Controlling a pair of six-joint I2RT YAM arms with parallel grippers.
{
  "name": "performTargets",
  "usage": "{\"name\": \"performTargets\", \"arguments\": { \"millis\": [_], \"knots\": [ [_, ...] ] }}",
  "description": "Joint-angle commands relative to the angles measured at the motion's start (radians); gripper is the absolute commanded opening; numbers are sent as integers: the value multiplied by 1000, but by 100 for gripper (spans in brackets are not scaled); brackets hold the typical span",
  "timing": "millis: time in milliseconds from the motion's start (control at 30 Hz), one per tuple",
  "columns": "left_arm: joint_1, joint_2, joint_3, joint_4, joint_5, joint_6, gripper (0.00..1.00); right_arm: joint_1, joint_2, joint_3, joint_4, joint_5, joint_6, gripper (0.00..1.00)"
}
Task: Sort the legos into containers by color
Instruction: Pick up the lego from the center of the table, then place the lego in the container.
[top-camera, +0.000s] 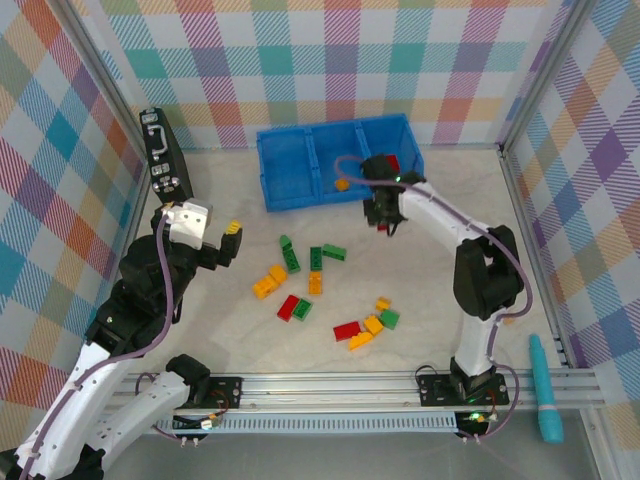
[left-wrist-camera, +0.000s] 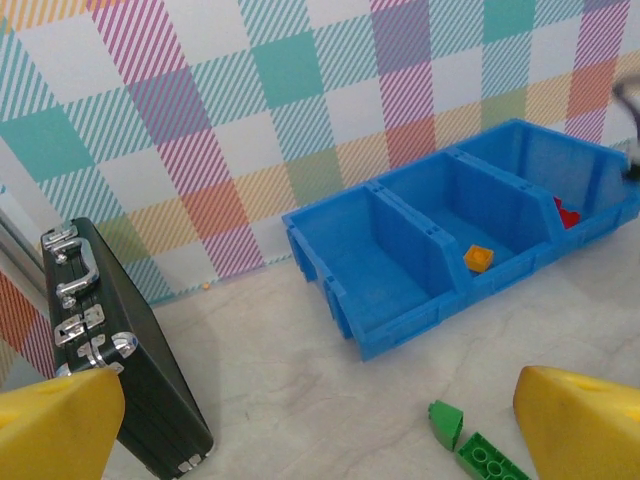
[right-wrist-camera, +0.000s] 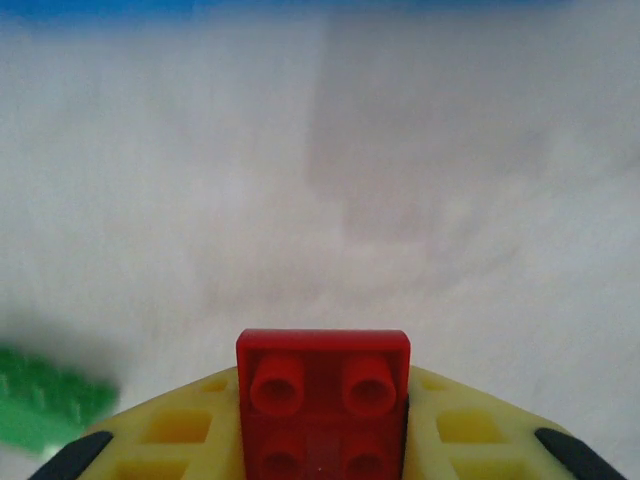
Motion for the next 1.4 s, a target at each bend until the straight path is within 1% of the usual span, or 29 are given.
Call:
{"name": "performTargets", "arguments": {
  "millis": [0, 100, 267, 333, 400, 467, 600, 633, 733, 867, 1000, 1033, 1133, 1233, 1367],
  "knots": [
    [-13, -10, -12, 27, -22, 31, 100, -75, 69, 167, -24, 80, -111, 29],
    [-13, -17, -21, 30, -25, 43, 100, -119, 172, 326, 6, 58, -143, 29],
    [-13, -18, -31, 32, -29, 76, 100, -138, 433, 709, -40, 96, -194, 30],
    [-12, 21, 8, -13, -63, 86, 100, -151, 563, 888, -93, 102, -203, 30],
    [-11, 80, 81, -87, -103, 85, 100, -160, 647, 984, -112, 111, -199, 30],
    [-11, 102, 107, -109, -97, 91, 100, -164, 672, 979, -81, 135, -202, 30],
    [-12, 54, 49, -42, -42, 111, 100, -173, 677, 916, -11, 135, -199, 32],
    [-11, 47, 41, -32, -38, 117, 100, -173, 681, 914, -5, 130, -199, 34],
    [-11, 48, 53, -36, -53, 113, 100, -173, 671, 893, 12, 103, -193, 35],
    [-12, 42, 47, -32, -41, 108, 100, -173, 650, 879, 13, 100, -196, 43],
    [-12, 35, 44, -31, -47, 102, 100, -173, 614, 840, 22, 88, -199, 55],
    [-12, 33, 45, -33, -45, 101, 100, -173, 601, 828, 23, 87, -198, 57],
    [-11, 31, 49, -34, -39, 93, 100, -171, 541, 768, 36, 71, -193, 57],
    [-11, 27, 45, -31, -26, 88, 100, -158, 438, 651, 65, 47, -195, 57],
    [-12, 6, 27, -16, -21, 84, 100, -134, 274, 449, 97, 52, -200, 66]
  ]
}}
